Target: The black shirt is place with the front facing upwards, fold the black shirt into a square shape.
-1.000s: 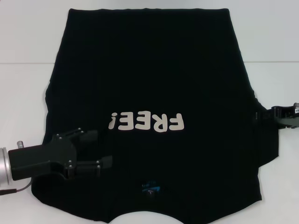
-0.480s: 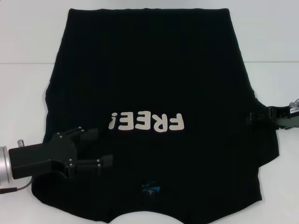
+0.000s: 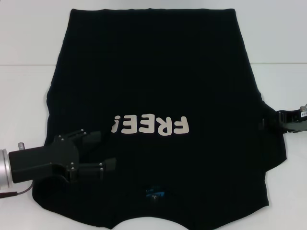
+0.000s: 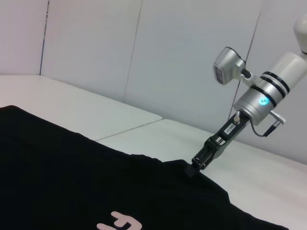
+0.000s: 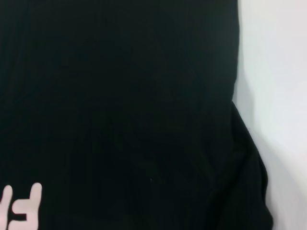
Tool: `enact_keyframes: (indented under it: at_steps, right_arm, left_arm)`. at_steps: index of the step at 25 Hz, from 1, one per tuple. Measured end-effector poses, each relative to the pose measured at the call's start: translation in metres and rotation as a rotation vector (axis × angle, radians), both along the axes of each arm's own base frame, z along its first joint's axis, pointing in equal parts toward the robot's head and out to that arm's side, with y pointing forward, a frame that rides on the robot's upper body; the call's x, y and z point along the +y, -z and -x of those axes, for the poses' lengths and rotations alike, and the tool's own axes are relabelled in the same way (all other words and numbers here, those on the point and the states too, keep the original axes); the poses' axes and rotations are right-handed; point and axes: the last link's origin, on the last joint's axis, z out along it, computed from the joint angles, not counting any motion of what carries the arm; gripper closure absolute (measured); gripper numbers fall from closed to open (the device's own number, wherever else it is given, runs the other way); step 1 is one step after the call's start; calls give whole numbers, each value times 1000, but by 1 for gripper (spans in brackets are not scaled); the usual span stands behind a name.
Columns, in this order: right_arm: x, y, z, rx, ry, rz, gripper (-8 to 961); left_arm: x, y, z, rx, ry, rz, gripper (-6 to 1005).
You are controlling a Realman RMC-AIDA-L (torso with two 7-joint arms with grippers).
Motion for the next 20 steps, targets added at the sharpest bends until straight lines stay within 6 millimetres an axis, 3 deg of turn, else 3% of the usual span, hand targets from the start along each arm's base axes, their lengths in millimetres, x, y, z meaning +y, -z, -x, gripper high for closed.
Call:
enact_keyframes:
  at_steps: [9,20]
  right_arm:
    - [1,1,1,-22,-4,10,369]
    - [4,0,4,-25,-12,5,822]
  left_arm:
    - [0,0,-1,-7,-4,3,49]
    - [1,-1,0,-2,-9,2,50]
